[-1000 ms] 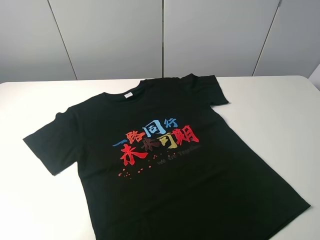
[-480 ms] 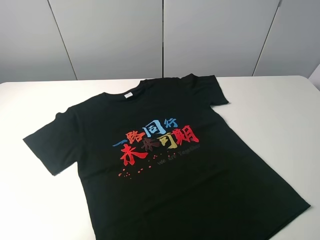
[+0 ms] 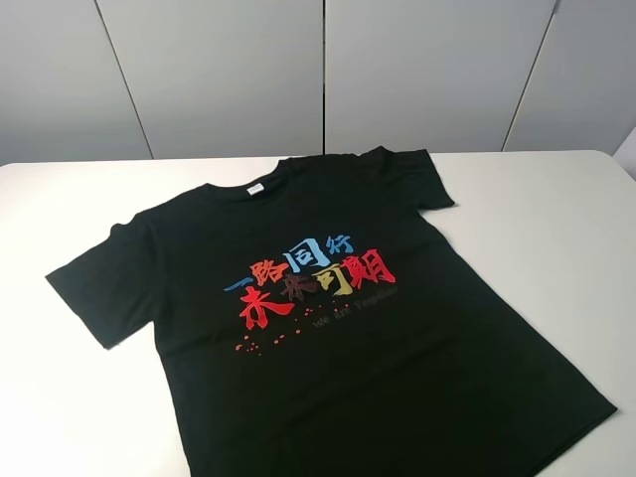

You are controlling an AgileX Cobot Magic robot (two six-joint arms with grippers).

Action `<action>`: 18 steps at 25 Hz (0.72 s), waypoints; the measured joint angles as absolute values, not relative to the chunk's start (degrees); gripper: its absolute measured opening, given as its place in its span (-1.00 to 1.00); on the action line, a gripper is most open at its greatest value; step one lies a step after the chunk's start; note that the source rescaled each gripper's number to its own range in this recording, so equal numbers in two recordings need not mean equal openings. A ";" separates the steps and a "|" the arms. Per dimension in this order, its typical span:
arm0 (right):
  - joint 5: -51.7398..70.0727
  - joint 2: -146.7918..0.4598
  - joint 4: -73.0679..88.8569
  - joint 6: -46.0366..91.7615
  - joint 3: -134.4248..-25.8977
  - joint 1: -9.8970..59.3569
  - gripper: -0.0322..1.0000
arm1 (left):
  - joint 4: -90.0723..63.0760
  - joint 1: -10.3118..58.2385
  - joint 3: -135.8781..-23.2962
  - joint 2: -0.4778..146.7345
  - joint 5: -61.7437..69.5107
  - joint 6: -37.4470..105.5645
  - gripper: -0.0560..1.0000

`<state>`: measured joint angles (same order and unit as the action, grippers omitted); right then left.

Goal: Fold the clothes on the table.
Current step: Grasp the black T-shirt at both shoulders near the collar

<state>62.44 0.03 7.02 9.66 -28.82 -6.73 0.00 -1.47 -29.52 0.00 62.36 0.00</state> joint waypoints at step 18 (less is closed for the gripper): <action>62.44 0.03 7.86 10.06 -28.82 -6.73 1.00 | -0.33 -1.47 -29.52 0.00 62.36 0.00 0.99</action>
